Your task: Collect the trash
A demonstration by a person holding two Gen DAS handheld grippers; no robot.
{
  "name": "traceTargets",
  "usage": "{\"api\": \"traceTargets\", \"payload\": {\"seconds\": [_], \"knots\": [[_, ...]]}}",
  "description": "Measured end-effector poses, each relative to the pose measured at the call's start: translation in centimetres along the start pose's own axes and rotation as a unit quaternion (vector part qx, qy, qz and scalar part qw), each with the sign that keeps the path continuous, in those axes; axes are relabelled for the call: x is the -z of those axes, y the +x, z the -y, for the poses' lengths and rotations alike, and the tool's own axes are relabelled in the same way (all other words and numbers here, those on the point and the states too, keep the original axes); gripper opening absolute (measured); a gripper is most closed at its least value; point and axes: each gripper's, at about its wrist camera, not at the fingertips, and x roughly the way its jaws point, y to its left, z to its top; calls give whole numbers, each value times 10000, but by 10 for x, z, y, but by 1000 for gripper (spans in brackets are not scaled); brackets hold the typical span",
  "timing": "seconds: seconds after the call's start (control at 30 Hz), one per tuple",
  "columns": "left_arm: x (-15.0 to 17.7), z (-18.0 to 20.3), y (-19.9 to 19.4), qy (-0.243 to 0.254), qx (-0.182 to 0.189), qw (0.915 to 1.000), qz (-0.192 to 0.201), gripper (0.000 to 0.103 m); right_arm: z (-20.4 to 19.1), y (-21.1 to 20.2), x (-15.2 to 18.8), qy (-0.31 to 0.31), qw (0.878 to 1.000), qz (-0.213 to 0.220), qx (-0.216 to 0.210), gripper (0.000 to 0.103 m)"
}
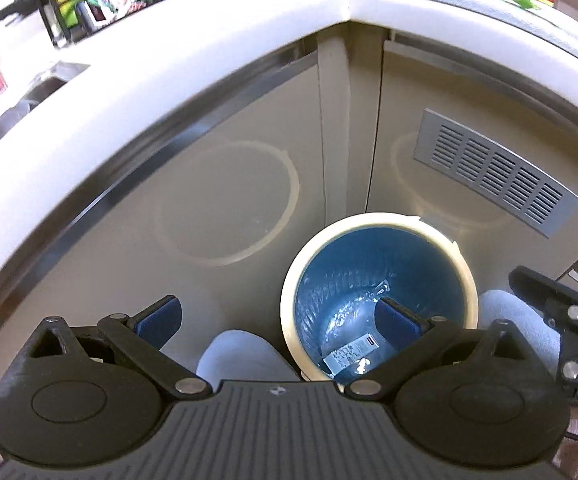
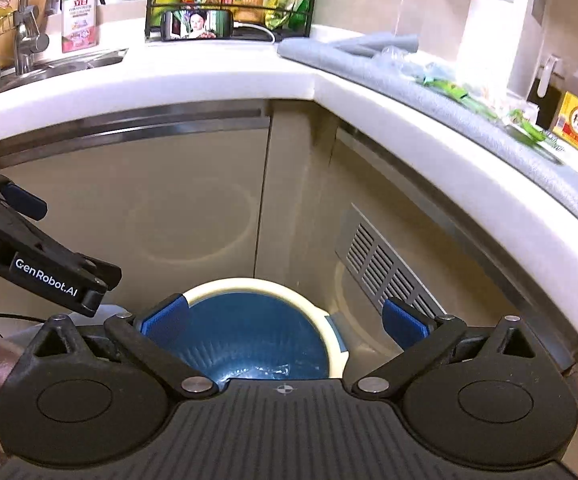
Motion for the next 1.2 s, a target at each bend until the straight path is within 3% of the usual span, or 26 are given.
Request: {"api": "traceTargets", "payload": {"seconds": [0.37, 1.2], "knots": [[0, 6, -19, 228, -52, 9991, 342, 103, -1, -15, 2, -8, 9999, 117, 75, 103], [3, 9, -12, 250, 7, 9994, 252, 103, 0, -1, 6, 13, 10000, -92, -36, 103]]}}
